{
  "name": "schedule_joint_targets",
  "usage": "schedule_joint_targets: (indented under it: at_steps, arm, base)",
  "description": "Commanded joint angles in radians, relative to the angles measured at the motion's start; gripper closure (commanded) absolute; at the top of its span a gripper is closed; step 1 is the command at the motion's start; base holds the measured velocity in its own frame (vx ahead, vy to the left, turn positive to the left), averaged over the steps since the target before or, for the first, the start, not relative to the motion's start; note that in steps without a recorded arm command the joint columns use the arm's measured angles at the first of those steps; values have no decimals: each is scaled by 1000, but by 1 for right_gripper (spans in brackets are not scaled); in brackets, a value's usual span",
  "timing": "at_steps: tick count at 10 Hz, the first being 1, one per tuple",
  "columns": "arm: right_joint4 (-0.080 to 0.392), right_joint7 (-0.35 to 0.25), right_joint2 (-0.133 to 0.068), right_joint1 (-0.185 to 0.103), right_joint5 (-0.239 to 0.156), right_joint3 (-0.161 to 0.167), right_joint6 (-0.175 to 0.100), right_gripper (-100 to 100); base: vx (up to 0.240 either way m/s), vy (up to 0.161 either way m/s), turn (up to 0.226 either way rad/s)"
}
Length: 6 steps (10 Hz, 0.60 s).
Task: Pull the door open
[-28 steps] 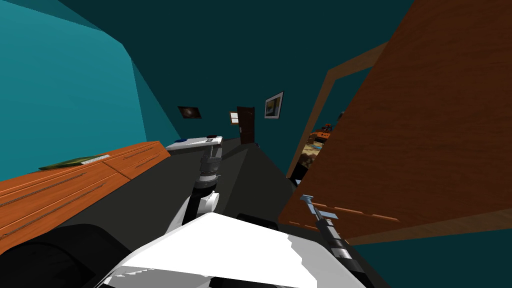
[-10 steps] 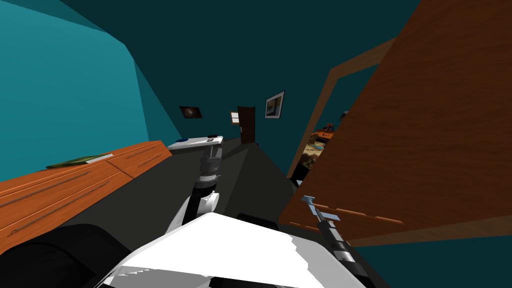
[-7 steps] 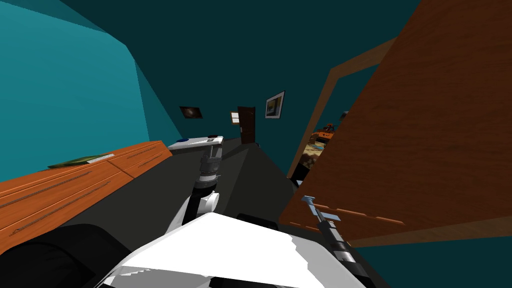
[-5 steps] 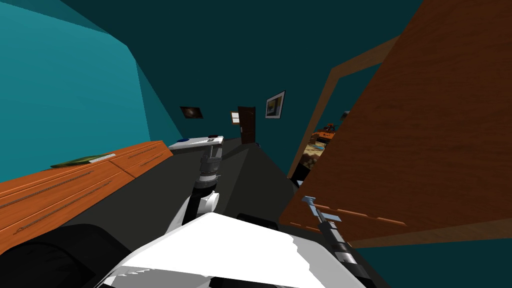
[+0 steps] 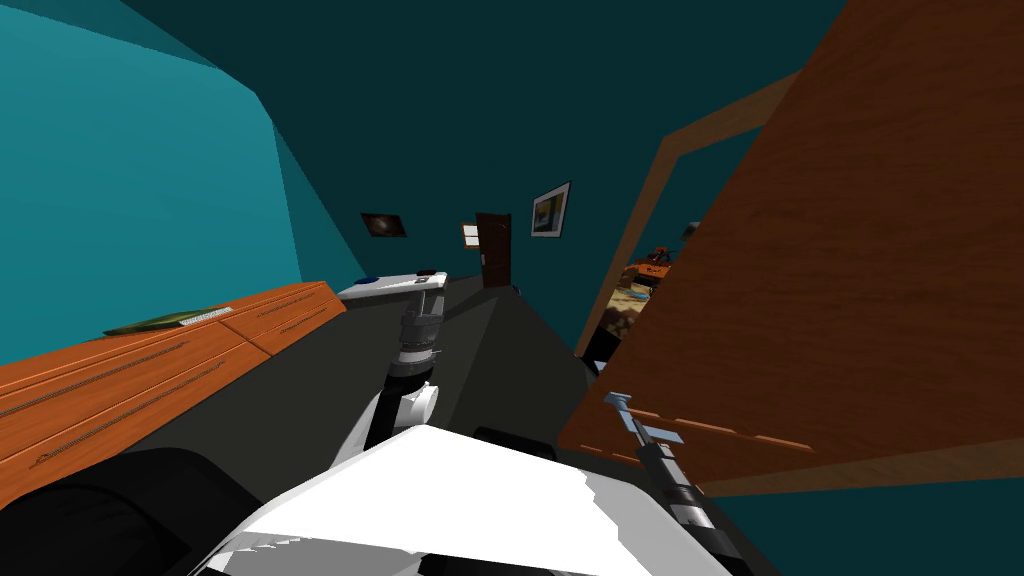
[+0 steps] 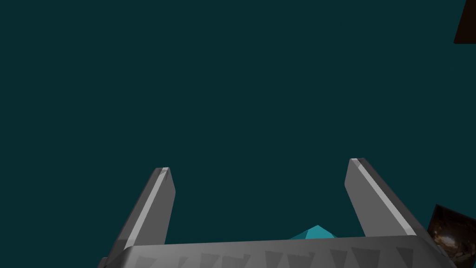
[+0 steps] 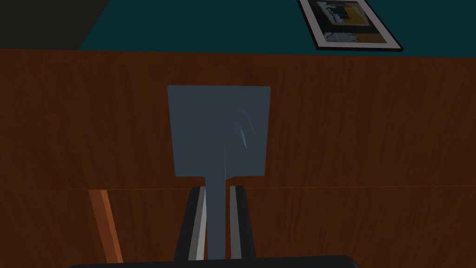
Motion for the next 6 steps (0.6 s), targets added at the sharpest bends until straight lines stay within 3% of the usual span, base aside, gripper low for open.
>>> schedule_joint_targets:
  at_steps: [1,6]
  arm:
    - [1,0,2,0,2,2,-3,100]
    - [9,-1,0,0,1,2,-11,100]
  base:
    - [0,5,13]
    - [0,0,0]
